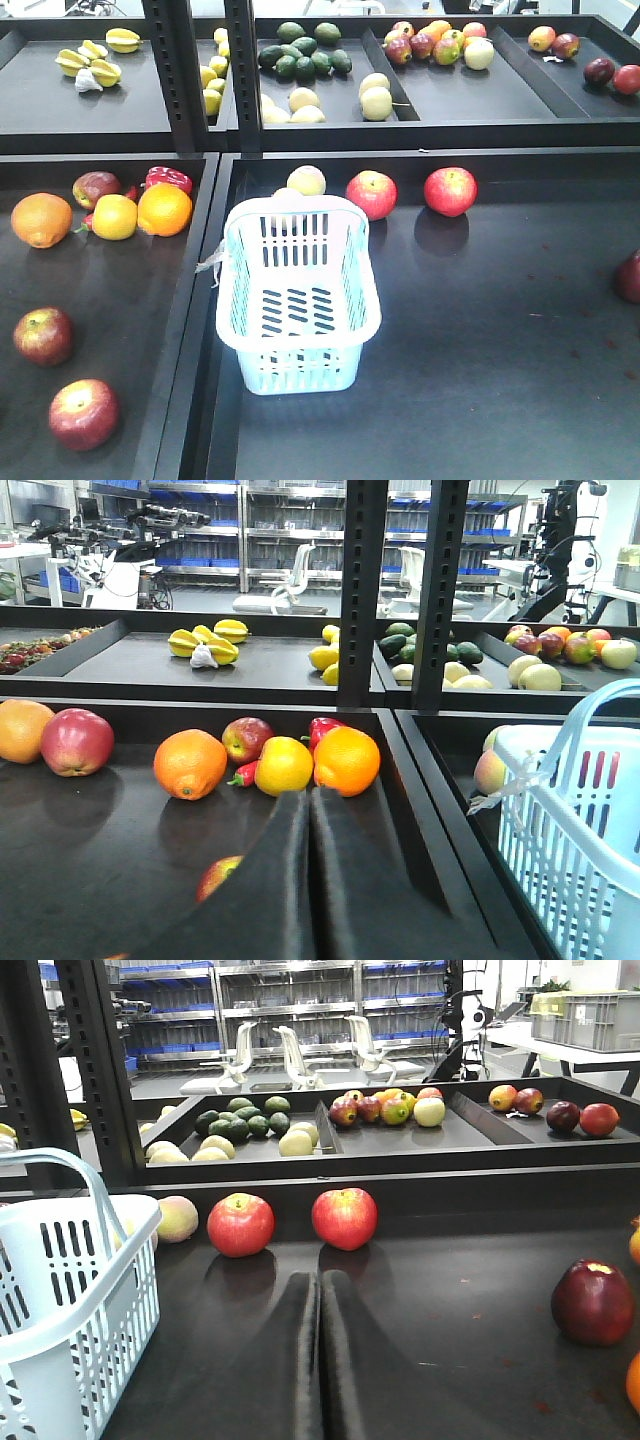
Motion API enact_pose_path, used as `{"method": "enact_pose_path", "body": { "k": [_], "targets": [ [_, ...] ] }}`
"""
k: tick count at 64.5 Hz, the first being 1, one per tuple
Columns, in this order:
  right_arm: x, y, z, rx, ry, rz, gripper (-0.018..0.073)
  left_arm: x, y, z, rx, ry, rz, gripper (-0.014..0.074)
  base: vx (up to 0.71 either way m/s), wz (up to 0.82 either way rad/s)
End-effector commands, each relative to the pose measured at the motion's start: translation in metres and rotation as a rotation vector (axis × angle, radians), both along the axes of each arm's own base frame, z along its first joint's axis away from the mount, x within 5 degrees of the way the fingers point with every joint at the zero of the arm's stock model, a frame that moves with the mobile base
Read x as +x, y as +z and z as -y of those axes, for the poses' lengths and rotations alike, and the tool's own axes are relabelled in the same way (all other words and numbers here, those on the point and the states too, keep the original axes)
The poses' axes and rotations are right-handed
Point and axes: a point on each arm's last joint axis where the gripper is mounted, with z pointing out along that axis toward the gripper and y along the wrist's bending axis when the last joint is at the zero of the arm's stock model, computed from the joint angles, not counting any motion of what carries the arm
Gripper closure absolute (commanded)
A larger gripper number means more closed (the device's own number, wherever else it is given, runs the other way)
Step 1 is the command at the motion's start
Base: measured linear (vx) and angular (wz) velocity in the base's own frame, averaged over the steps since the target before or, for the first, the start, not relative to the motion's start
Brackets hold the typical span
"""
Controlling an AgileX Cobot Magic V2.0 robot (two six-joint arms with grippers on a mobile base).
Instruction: Pick three apples into basket with both arms
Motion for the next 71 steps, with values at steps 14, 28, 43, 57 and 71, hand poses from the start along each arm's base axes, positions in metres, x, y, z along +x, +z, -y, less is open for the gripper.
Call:
{"method": "enact_pose_path", "body": {
  "k": [14,28,43,57,71],
  "targets": [
    [-0.0003,0.0023,0.0004,-0.011,-0.007,0.068,0.0564,-0.0002,-0.0009,-0.0001,0.000,0.001,0.060,0.0603,0.01,0.01],
    [-0.0003,0.0023,0.0004,-0.011,-0.007,0.068,0.0564,-0.0002,-0.0009,-0.0001,0.000,0.001,0.060,0.0603,0.00,0.00],
    [-0.0003,0.0023,0.0004,-0.011,-0.007,0.068,0.0564,-0.0002,-0.0009,-0.0001,0.000,0.001,0.060,0.0603,0.00,0.00],
    [-0.0003,0.0023,0.0004,-0.011,-0.007,0.068,0.0564,-0.0002,-0.0009,-0.0001,0.000,0.001,0.060,0.0603,0.00,0.00],
    [-0.0003,0.0023,0.0004,-0.011,-0.007,0.068,0.0564,-0.0002,-0.0009,0.0000,-0.060,-0.001,0.063,0.0603,0.00,0.00]
  ]
}}
